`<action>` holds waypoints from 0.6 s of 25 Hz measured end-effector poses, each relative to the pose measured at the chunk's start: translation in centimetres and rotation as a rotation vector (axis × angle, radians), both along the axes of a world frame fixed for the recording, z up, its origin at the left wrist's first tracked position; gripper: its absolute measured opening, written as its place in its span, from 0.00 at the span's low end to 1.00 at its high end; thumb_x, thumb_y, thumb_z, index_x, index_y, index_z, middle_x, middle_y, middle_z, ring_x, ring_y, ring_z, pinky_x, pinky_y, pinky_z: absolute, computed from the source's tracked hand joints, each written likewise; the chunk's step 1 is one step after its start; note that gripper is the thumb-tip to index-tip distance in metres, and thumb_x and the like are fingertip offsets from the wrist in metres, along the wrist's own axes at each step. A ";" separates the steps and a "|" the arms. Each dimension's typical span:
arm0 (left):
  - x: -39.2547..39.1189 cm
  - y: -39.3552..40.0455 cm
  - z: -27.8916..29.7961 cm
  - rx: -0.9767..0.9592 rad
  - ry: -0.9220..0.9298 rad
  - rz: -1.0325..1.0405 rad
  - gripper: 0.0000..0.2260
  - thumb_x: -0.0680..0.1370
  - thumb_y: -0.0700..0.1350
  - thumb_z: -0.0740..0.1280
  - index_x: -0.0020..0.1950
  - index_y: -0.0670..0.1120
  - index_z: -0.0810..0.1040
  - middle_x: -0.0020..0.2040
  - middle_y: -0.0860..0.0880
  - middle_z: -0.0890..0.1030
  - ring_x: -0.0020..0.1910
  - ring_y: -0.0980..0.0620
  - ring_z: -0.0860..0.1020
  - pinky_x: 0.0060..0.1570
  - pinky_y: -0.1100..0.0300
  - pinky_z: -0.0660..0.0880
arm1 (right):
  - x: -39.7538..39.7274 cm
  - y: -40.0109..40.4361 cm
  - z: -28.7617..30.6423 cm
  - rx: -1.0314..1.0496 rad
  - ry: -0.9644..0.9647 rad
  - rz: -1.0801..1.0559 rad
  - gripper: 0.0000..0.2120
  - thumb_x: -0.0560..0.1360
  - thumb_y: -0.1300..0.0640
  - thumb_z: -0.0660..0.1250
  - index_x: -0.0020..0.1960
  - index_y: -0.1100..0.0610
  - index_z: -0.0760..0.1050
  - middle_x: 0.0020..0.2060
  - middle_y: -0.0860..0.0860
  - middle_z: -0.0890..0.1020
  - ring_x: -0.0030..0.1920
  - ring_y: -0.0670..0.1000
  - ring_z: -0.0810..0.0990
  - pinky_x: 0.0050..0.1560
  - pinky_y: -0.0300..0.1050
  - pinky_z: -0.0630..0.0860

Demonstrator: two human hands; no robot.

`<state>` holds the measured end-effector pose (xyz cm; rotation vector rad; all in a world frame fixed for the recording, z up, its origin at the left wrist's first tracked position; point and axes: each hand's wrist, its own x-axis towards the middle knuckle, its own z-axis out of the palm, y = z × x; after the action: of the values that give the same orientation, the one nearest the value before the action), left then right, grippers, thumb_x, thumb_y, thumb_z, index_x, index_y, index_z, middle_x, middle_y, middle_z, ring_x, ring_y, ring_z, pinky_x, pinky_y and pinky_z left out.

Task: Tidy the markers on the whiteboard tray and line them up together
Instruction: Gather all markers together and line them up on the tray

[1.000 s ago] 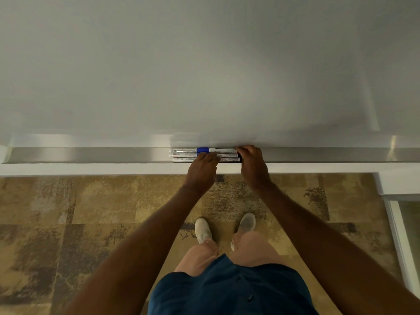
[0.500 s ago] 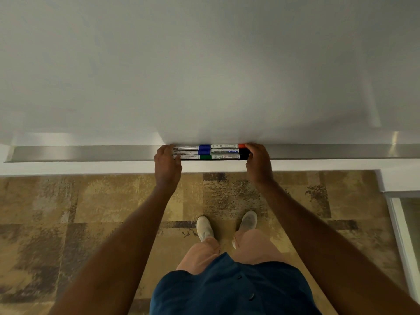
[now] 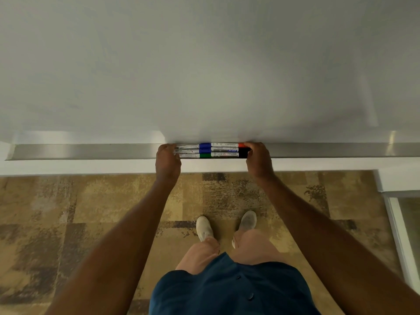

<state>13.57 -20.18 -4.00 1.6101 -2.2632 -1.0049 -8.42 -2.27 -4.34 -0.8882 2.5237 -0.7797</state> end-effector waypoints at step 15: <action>1.1 2.9 2.0 -0.285 -0.163 -0.326 0.23 0.79 0.45 0.67 0.72 0.39 0.69 0.70 0.39 0.72 0.68 0.40 0.70 0.65 0.44 0.74 | 2.2 2.2 1.6 0.080 0.233 0.103 0.20 0.80 0.54 0.67 0.69 0.57 0.70 0.68 0.57 0.75 0.66 0.58 0.76 0.63 0.55 0.79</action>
<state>14.68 -17.25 -2.03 1.2756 -2.6942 -0.5877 -6.24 -0.07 -2.74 -1.1298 2.6601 -0.5680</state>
